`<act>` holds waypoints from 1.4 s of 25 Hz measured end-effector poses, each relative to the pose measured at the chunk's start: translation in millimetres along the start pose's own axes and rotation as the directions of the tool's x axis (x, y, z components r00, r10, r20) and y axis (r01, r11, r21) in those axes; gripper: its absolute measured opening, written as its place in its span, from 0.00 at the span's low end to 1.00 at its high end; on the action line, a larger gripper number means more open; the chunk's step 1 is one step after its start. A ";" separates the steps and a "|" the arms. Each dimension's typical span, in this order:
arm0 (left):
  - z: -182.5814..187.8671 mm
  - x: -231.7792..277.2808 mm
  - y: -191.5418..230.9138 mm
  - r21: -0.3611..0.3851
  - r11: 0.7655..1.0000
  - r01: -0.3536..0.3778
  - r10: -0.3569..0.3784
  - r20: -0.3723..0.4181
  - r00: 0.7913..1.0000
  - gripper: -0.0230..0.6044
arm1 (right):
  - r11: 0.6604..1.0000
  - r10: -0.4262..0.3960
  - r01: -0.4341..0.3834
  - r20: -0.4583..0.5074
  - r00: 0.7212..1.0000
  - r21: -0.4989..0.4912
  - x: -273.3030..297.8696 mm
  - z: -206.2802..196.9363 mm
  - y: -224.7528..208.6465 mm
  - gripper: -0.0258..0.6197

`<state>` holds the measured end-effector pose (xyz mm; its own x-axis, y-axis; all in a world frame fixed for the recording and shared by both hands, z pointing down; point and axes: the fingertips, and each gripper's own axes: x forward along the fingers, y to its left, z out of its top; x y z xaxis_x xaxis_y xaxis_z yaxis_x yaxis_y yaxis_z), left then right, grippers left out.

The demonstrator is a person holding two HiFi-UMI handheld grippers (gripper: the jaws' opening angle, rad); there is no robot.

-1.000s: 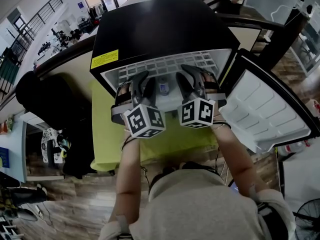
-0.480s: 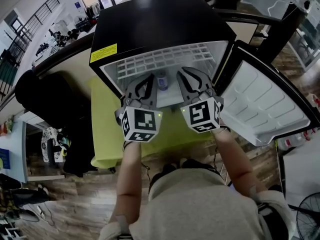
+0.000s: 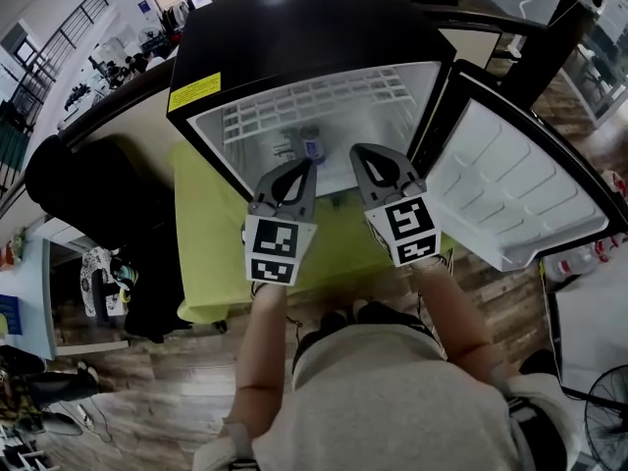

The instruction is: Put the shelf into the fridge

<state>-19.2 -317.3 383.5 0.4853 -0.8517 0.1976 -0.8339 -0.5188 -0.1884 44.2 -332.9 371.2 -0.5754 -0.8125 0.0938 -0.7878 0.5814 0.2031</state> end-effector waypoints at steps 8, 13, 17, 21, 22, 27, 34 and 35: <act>-30.7 -5.8 -18.8 -0.131 0.990 0.045 -0.052 -0.050 0.997 0.06 | 0.997 0.066 -0.063 -0.046 0.997 0.054 -12.3 -33.2 20.3 0.05; -46.4 -14.1 -26.7 -0.185 0.982 0.035 -0.047 -0.059 0.997 0.06 | 0.987 0.119 -0.109 -0.079 0.990 0.114 -20.8 -53.0 36.1 0.05; -58.8 -21.1 -29.1 -0.216 0.976 0.012 -0.026 -0.064 0.998 0.06 | 0.980 0.146 -0.133 -0.079 0.986 0.148 -25.7 -59.7 44.2 0.05; -70.5 -26.0 -39.0 -0.229 0.973 0.015 -0.037 -0.089 0.995 0.06 | 0.975 0.161 -0.145 -0.084 0.983 0.168 -29.5 -65.1 52.5 0.05; -72.9 -26.8 -41.2 -0.226 0.974 0.016 -0.038 -0.095 0.995 0.06 | 0.974 0.164 -0.148 -0.087 0.983 0.170 -30.2 -66.5 55.0 0.05; -88.4 -29.0 -49.4 -0.203 0.979 0.019 -0.045 -0.126 0.991 0.06 | 0.970 0.188 -0.168 -0.105 0.976 0.177 -33.9 -74.2 66.3 0.06; -95.2 -33.2 -51.6 -0.287 0.958 0.016 -0.052 -0.119 0.992 0.06 | 0.965 0.207 -0.181 -0.131 0.969 0.190 -35.4 -86.3 75.4 0.06; -95.5 -33.5 -50.6 -0.294 0.956 0.014 -0.051 -0.118 0.992 0.06 | 0.963 0.212 -0.183 -0.132 0.968 0.199 -35.3 -87.3 75.9 0.05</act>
<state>-18.4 -255.4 478.2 0.4929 -0.8095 0.3190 -0.8673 -0.4864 0.1059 23.9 -263.8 468.4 -0.6951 -0.6693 0.2623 -0.6967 0.7172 -0.0160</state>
